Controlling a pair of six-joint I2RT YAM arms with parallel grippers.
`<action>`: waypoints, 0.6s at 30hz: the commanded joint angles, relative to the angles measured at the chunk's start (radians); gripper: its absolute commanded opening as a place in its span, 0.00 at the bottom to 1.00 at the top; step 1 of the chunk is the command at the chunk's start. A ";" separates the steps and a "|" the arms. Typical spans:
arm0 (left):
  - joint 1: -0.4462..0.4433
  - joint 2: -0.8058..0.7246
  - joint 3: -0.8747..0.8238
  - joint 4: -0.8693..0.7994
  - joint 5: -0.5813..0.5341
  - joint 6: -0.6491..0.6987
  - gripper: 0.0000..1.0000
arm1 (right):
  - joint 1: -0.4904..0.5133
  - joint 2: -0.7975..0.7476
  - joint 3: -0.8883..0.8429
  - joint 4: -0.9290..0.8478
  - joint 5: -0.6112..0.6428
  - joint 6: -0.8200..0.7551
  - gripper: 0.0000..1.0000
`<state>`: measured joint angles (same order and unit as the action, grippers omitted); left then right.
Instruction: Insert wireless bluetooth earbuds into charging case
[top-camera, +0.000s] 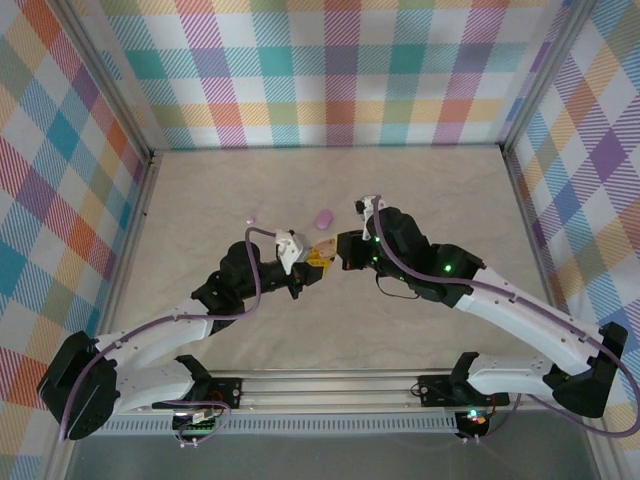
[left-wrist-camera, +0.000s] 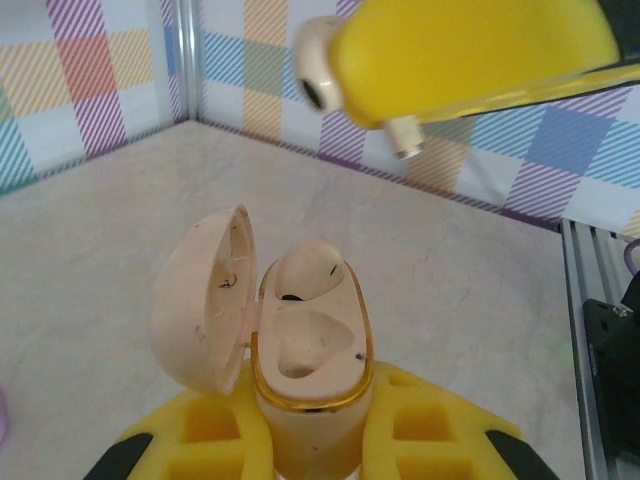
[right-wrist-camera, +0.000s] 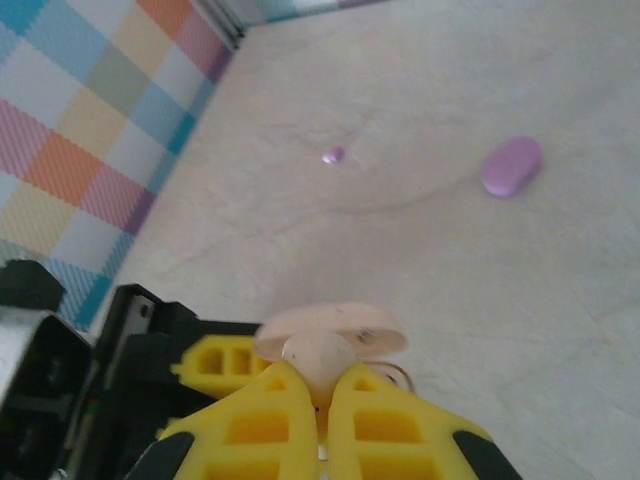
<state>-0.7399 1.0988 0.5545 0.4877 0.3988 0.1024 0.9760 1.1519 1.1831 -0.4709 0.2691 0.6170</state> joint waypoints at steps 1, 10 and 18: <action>-0.021 0.005 0.004 0.117 0.007 0.057 0.00 | 0.017 -0.016 -0.024 0.128 -0.004 -0.067 0.08; -0.024 0.036 0.024 0.128 0.050 0.077 0.00 | 0.018 -0.008 -0.040 0.187 -0.076 -0.172 0.08; -0.023 0.034 0.032 0.089 0.041 0.082 0.00 | 0.018 -0.001 -0.053 0.158 -0.061 -0.182 0.09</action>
<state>-0.7517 1.1381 0.5545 0.5583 0.4252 0.1623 0.9890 1.1519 1.1450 -0.3302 0.2085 0.4549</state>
